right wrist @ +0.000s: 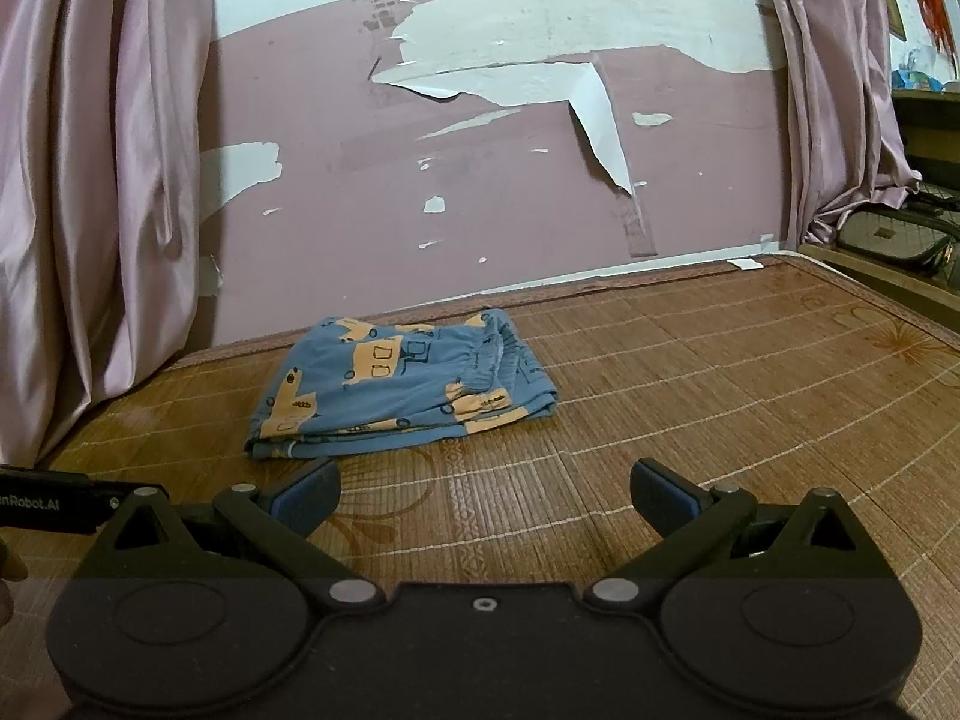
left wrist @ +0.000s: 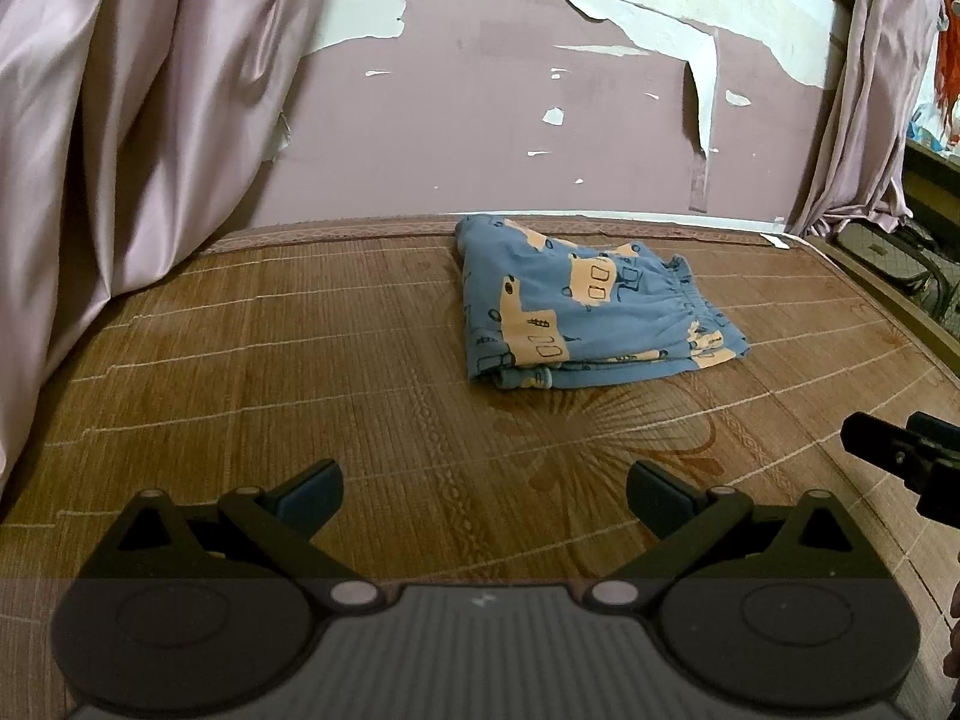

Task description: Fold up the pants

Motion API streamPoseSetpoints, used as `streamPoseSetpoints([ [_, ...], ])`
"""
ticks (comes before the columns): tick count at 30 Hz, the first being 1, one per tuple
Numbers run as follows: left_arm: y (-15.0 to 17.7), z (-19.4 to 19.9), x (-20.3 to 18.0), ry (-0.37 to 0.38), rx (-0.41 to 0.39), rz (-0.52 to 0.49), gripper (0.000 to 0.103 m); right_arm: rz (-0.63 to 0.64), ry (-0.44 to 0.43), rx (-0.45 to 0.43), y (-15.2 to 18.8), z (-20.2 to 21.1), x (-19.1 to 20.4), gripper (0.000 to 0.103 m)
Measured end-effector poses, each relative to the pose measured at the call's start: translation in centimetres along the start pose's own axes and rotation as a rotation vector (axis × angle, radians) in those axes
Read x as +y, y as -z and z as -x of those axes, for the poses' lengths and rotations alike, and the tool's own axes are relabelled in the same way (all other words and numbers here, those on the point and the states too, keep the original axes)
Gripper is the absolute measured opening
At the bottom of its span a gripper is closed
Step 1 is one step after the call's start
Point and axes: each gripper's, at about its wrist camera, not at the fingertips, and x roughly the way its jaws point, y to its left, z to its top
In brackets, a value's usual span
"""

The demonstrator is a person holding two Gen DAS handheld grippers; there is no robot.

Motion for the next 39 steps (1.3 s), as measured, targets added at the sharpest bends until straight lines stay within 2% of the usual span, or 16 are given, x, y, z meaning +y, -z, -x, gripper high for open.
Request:
streamPoseSetpoints([
  [39,0.16,-0.04,-0.12,-0.006,0.007,0.0,0.103,-0.003,-0.001,0.018,0.16,-0.15,-0.11,0.102],
])
